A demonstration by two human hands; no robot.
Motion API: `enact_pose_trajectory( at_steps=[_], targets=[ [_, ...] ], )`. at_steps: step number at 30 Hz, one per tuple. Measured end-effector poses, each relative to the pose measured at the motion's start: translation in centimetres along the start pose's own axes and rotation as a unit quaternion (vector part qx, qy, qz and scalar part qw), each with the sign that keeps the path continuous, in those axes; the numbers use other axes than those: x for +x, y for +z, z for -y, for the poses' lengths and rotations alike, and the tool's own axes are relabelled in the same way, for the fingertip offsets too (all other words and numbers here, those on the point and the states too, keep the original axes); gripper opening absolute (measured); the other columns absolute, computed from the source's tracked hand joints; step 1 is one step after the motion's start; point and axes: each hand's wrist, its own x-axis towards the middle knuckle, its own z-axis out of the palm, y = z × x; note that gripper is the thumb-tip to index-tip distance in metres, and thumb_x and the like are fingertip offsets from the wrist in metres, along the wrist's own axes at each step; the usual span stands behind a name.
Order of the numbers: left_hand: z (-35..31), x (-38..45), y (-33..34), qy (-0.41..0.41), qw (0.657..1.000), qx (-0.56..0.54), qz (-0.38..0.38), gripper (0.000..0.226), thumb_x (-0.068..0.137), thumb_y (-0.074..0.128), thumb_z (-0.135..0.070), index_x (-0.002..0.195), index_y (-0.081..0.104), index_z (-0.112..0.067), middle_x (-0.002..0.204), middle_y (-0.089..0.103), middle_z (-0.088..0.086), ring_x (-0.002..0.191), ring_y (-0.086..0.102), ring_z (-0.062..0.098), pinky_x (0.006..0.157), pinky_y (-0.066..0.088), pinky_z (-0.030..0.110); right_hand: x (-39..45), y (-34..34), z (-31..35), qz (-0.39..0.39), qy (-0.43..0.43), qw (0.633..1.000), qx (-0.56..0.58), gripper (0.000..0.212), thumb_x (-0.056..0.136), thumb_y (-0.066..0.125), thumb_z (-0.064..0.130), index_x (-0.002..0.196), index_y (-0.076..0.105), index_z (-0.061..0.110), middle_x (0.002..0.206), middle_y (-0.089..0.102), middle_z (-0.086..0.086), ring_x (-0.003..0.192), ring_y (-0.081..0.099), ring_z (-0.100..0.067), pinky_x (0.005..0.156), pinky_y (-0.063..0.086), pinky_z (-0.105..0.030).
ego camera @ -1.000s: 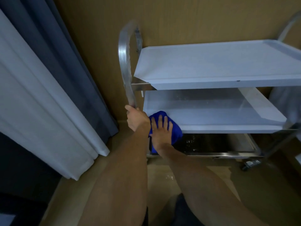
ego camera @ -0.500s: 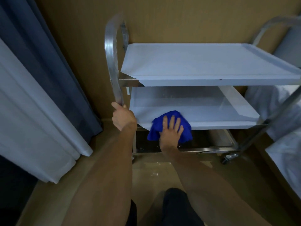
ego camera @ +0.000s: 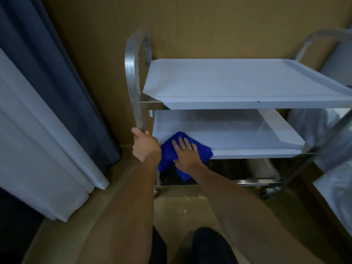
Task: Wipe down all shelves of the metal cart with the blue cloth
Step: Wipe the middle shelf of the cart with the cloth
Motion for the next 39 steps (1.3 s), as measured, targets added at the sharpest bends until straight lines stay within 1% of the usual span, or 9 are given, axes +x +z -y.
enact_pose_trajectory(
  at_steps=[5, 8, 11, 16, 19, 22, 30, 34, 39],
  targets=[
    [-0.2, -0.2, 0.0, -0.006, 1.0, -0.009, -0.002, 0.021, 0.103, 0.043, -0.028, 0.116, 0.037, -0.012, 0.103, 0.063, 0.013, 0.092, 0.065, 0.032, 0.069, 0.044, 0.037, -4.3, -2.3, -11.7, -0.001, 0.19, 0.979, 0.067, 0.068, 0.099, 0.033, 0.037, 0.159, 0.001, 0.03, 0.167, -0.008, 0.0, 0.153, -0.007, -0.022, 0.122, -0.003, -0.046],
    [-0.3, -0.2, 0.5, -0.009, 0.999, -0.031, -0.008, 0.02, 0.103, 0.045, -0.028, 0.114, 0.038, -0.014, 0.102, 0.064, 0.011, 0.09, 0.067, 0.031, 0.074, 0.052, 0.039, -4.5, -1.8, -12.0, -0.009, 0.236, 0.97, 0.064, 0.065, 0.103, 0.022, 0.046, 0.159, -0.003, 0.027, 0.167, -0.011, -0.004, 0.153, -0.01, -0.027, 0.121, -0.005, -0.051],
    [0.0, -0.1, 0.6, -0.004, 0.999, -0.034, -0.01, 0.018, 0.102, 0.045, -0.029, 0.111, 0.037, -0.015, 0.099, 0.064, 0.01, 0.087, 0.067, 0.029, 0.073, 0.055, 0.039, -2.8, -1.3, -9.3, -0.012, 0.206, 0.977, 0.054, 0.065, 0.104, 0.016, 0.052, 0.159, -0.003, 0.025, 0.167, -0.01, -0.008, 0.153, -0.009, -0.03, 0.121, -0.003, -0.054],
    [0.4, 0.0, 0.7, 0.023, 1.0, -0.012, -0.016, 0.016, 0.103, 0.043, -0.03, 0.106, 0.033, -0.019, 0.093, 0.062, 0.007, 0.081, 0.065, 0.025, 0.063, 0.046, 0.031, 1.9, -1.5, -3.6, 0.01, 0.103, 0.994, 0.036, 0.061, 0.104, 0.009, 0.052, 0.159, -0.002, 0.028, 0.167, -0.008, -0.005, 0.153, -0.009, -0.027, 0.121, -0.003, -0.052],
    [0.5, 0.2, 1.2, 0.03, 0.999, -0.012, -0.023, 0.022, 0.102, 0.041, -0.031, 0.095, 0.02, -0.026, 0.091, 0.063, 0.007, 0.078, 0.066, 0.027, 0.064, 0.05, 0.035, 4.1, -1.1, 2.4, 0.013, 0.005, 1.0, 0.02, 0.06, 0.105, 0.017, 0.049, 0.159, -0.001, 0.029, 0.167, -0.009, -0.005, 0.153, -0.01, -0.026, 0.122, -0.002, -0.051],
    [0.4, 0.3, 1.3, 0.017, 0.999, -0.006, -0.034, 0.022, 0.102, 0.042, -0.031, 0.096, 0.022, -0.025, 0.091, 0.064, 0.007, 0.078, 0.065, 0.027, 0.068, 0.053, 0.037, 4.1, -0.5, 5.8, 0.01, -0.051, 0.998, -0.021, 0.069, 0.103, 0.032, 0.045, 0.159, -0.004, 0.026, 0.166, -0.013, -0.008, 0.152, -0.012, -0.029, 0.122, 0.001, -0.053],
    [-0.4, -0.7, 0.9, 0.007, 1.0, 0.011, -0.024, 0.019, 0.103, 0.041, -0.029, 0.113, 0.035, -0.014, 0.099, 0.064, 0.011, 0.087, 0.066, 0.03, 0.07, 0.049, 0.037, -0.8, 1.5, 0.5, -0.065, 0.078, 0.993, 0.052, 0.06, 0.104, 0.011, 0.053, 0.159, 0.006, 0.028, 0.167, 0.0, -0.003, 0.153, -0.002, -0.023, 0.123, -0.003, -0.046],
    [0.0, -1.0, 0.9, 0.03, 1.0, 0.005, -0.009, 0.018, 0.103, 0.043, -0.03, 0.111, 0.037, -0.016, 0.094, 0.065, 0.009, 0.083, 0.068, 0.027, 0.063, 0.048, 0.032, -2.1, 1.3, -0.9, -0.054, 0.058, 0.996, 0.032, 0.057, 0.106, 0.012, 0.045, 0.159, 0.0, 0.028, 0.167, -0.006, -0.002, 0.153, -0.007, -0.024, 0.12, -0.007, -0.046],
    [0.4, -0.7, 0.8, 0.065, 0.997, 0.028, -0.013, 0.018, 0.103, 0.041, -0.033, 0.107, 0.036, -0.016, 0.083, 0.062, 0.006, 0.075, 0.067, 0.027, 0.058, 0.046, 0.031, 0.5, 0.8, 0.7, -0.031, 0.062, 0.997, 0.038, 0.056, 0.106, 0.012, 0.044, 0.159, 0.003, 0.027, 0.167, -0.004, -0.004, 0.153, -0.006, -0.026, 0.122, -0.001, -0.051]
  ],
)
